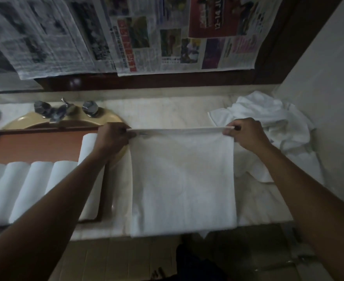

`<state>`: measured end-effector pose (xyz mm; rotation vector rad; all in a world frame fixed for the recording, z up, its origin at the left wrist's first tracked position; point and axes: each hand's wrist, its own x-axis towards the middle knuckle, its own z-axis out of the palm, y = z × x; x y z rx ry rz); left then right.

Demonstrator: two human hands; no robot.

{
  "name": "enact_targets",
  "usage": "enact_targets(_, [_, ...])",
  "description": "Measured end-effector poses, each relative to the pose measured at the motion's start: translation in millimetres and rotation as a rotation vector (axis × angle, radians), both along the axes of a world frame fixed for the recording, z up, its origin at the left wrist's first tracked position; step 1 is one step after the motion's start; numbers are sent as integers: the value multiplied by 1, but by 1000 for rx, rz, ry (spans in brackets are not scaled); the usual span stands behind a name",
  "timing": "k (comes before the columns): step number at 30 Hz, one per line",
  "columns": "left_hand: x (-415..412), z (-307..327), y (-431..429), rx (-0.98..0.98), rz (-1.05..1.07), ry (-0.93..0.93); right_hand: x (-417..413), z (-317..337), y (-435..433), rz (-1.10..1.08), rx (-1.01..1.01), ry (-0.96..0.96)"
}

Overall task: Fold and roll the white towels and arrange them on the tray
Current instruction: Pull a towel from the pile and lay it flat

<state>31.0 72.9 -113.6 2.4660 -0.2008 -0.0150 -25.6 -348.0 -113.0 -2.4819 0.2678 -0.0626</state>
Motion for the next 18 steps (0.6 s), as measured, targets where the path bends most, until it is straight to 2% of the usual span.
enact_targets(12, [161,-17,-34,-20,150,10,170,-21,-15,12,6,-41])
enact_targets(15, [198,-30,-40,-98,225,54,209,-35,-18,-42,-18,-5])
enact_targets(18, [229,-51,-42,-93,288,74,239,-56,-18,-124,-7,-3])
